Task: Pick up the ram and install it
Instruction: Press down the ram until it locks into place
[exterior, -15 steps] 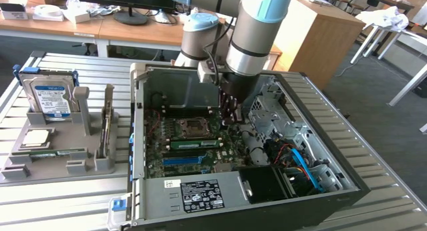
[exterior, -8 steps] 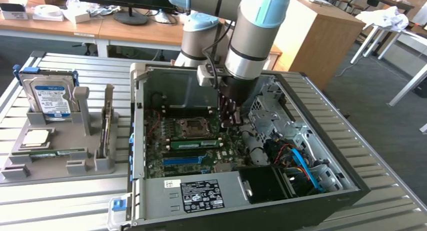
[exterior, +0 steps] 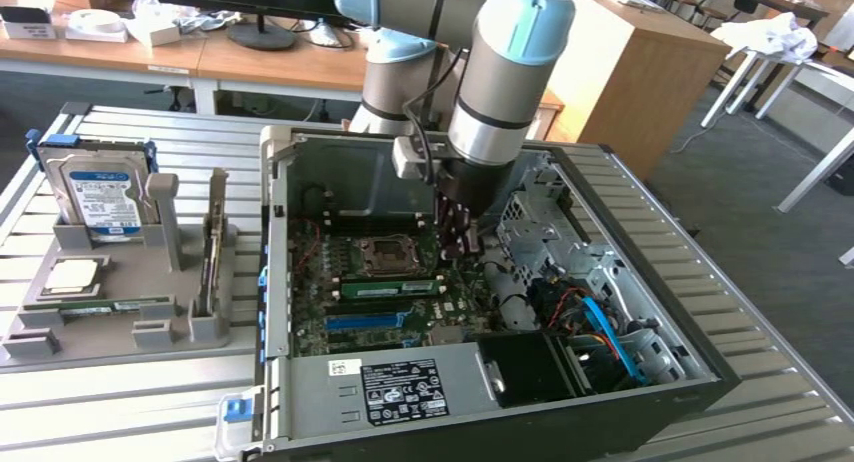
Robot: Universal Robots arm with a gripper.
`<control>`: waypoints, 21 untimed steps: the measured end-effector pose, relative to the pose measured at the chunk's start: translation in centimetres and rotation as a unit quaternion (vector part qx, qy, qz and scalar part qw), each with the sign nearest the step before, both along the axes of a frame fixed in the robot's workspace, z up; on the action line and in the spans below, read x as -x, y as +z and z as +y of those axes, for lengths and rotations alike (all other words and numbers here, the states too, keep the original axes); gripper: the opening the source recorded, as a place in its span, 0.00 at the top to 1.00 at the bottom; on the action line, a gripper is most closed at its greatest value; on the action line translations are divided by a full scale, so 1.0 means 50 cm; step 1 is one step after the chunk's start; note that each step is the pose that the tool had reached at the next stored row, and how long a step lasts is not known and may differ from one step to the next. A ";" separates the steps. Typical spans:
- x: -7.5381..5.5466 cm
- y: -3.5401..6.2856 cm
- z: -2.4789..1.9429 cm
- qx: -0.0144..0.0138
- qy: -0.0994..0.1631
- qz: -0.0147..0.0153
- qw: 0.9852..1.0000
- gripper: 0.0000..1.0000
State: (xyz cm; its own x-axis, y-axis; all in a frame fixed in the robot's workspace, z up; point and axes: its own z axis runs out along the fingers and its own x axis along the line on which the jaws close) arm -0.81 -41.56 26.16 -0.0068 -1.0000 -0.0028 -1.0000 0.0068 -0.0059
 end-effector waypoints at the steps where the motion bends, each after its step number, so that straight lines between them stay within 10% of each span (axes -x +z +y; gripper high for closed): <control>1: 0.000 -0.002 0.0000 0.000 0.000 0.000 1.000 0.90; 21: 0.000 -0.012 -0.0027 0.000 0.000 0.000 1.000 0.90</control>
